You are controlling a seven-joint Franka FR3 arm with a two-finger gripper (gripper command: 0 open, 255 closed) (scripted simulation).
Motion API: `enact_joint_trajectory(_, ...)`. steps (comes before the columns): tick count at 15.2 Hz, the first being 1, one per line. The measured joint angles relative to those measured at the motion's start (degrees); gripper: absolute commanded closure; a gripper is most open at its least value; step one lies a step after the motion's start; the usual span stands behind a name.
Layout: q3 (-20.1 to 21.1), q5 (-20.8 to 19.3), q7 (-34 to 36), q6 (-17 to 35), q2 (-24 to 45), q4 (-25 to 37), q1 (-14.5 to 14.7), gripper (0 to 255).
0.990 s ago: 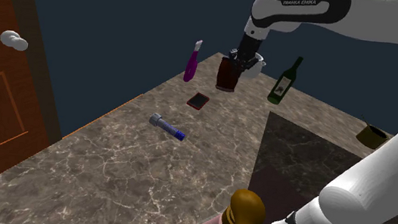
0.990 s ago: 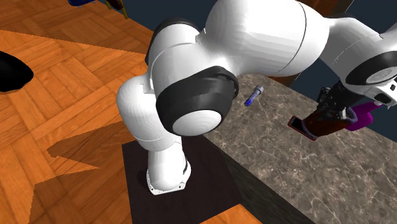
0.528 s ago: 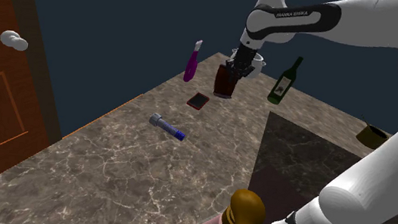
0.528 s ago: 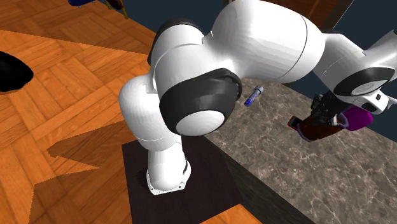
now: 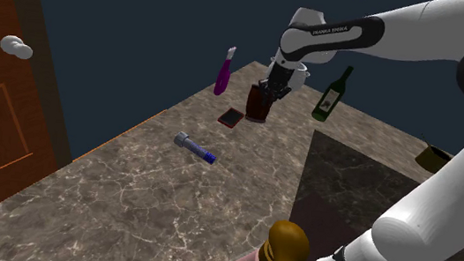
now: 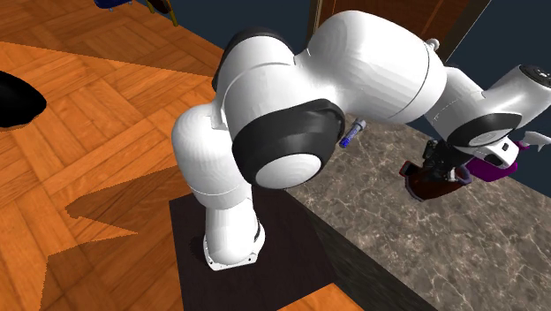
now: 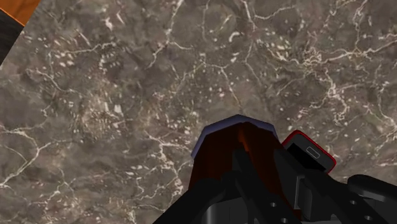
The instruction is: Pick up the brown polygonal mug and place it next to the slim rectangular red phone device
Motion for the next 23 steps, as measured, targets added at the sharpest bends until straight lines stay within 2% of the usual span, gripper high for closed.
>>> enact_joint_trajectory(10, 0.0, -0.3, 0.3, 7.2, 2.9, -3.9, 0.1, 255)
enact_joint_trajectory(17, 0.0, -0.4, 0.4, 8.3, 2.7, -4.5, 0.1, 255)
enact_joint_trajectory(18, 0.0, -0.4, 0.4, 8.4, 2.7, -4.6, 0.1, 0)
enact_joint_trajectory(23, 0.0, -0.4, 0.4, 8.6, 3.3, -5.2, 0.0, 0)
